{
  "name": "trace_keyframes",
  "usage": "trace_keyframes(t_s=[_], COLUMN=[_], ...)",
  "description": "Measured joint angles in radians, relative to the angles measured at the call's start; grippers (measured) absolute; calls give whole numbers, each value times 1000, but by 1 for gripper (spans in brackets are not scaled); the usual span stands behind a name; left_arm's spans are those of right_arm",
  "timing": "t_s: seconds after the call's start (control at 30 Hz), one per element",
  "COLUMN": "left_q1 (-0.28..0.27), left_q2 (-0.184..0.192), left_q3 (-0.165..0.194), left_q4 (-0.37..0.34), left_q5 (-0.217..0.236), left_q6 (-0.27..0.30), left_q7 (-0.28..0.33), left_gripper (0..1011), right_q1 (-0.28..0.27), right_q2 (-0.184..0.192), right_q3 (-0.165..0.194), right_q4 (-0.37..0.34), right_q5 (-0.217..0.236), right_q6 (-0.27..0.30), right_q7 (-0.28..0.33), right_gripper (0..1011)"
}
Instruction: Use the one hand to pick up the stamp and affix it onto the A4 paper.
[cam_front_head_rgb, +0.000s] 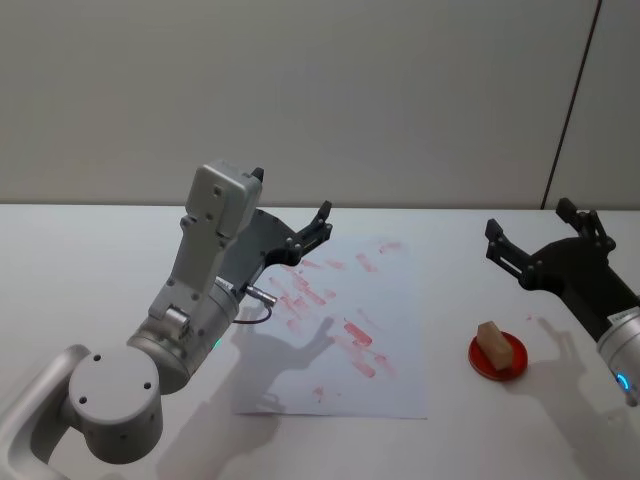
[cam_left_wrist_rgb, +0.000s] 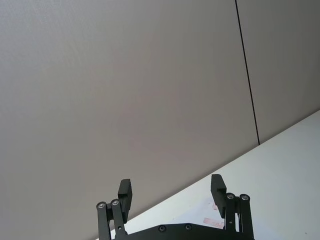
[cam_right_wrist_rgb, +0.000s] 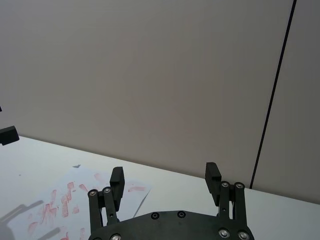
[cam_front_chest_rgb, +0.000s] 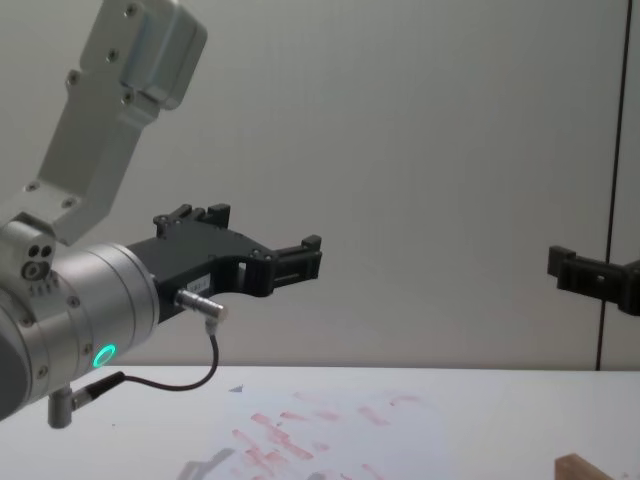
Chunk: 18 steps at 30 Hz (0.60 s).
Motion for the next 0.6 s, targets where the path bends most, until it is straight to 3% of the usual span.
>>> trace_keyframes(t_s=[0.6], left_q1=[0], left_q2=[0], left_q3=[0], left_q4=[0], left_q5=[0], left_q6=[0], left_q7=[0], left_gripper=[1003], right_q1=[0], right_q2=[0], right_q3=[0], right_q4=[0], right_q5=[0], right_q6=[0], right_q7=[0], right_gripper=[1001])
